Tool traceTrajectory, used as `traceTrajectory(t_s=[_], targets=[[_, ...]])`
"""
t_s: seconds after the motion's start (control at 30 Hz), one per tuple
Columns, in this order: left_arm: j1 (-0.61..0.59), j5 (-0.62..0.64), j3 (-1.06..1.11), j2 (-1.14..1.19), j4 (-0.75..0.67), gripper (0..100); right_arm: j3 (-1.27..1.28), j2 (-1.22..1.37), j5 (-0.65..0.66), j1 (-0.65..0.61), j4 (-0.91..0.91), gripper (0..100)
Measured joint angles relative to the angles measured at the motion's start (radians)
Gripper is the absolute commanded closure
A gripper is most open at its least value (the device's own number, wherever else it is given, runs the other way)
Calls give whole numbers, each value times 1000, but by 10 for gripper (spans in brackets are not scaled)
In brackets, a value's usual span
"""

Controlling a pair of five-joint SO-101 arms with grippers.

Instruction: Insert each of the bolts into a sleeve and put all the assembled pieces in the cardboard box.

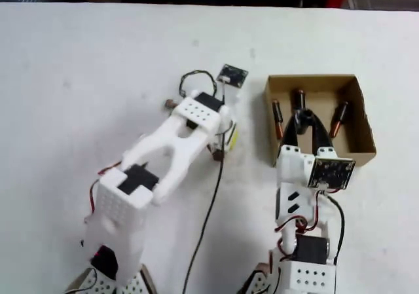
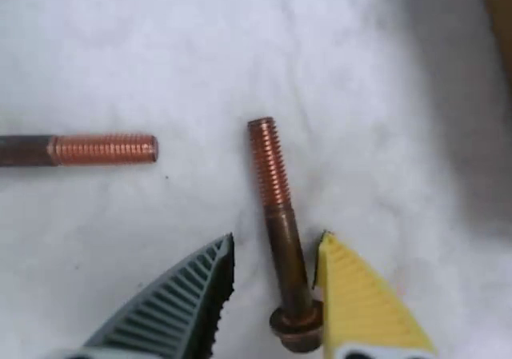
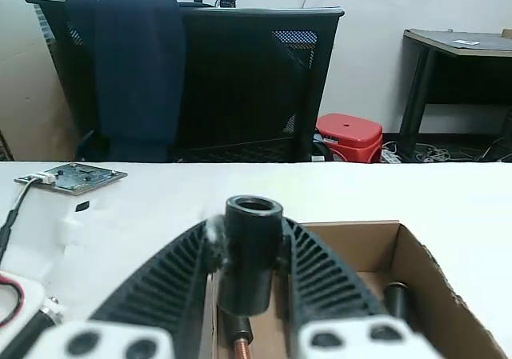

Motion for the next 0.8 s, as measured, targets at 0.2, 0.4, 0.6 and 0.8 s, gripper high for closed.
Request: traceTrajectory(t_s=[0.2,0.4,0.6,0.8], targets=[[0,2,-3,2,5,809,0,0,0,0,0,982],[0,8,-14,8,74,817,0,0,0,0,0,982],[8,8,-21,9,74,983,0,0,0,0,0,982],[6,3,-20,11,66,970,0,0,0,0,0,982]])
